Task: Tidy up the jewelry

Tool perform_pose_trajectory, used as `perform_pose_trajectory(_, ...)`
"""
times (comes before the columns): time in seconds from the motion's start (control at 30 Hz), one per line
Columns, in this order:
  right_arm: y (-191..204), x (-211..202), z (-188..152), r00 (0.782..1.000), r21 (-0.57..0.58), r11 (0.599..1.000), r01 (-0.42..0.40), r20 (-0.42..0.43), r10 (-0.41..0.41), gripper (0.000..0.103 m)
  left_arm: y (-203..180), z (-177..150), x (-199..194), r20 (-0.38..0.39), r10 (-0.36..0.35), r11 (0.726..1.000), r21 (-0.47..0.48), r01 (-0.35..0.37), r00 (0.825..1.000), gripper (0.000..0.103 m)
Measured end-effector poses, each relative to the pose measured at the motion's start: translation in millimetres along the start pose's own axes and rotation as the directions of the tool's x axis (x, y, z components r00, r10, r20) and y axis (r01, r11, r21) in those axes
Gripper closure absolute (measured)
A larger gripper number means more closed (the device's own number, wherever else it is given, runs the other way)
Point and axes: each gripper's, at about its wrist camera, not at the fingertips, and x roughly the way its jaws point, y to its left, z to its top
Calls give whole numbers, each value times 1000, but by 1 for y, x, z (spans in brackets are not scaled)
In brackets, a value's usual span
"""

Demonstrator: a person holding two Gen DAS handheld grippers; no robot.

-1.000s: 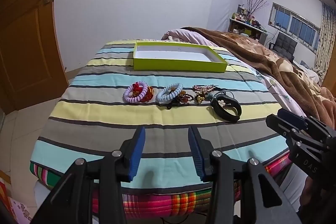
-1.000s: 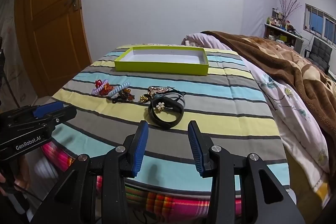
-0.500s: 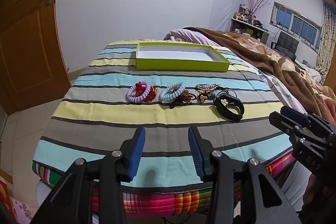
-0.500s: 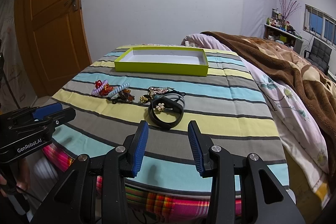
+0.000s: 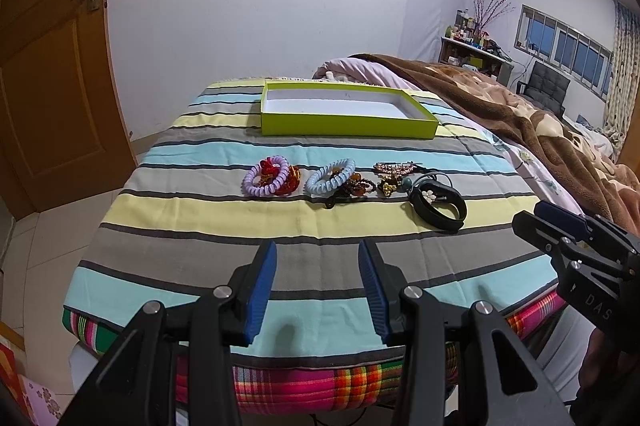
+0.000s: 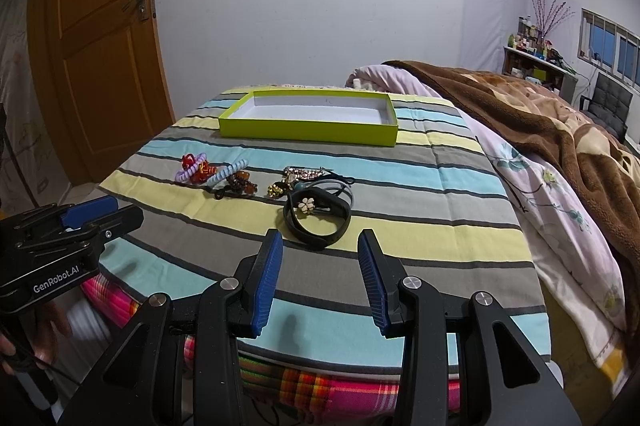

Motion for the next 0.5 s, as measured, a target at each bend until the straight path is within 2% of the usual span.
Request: perform_pose_trajectory(0.5,0,1,1,1000,0,1000,0,1,0,63,3,2,0,6,-2,1000,-11,2,1000,59)
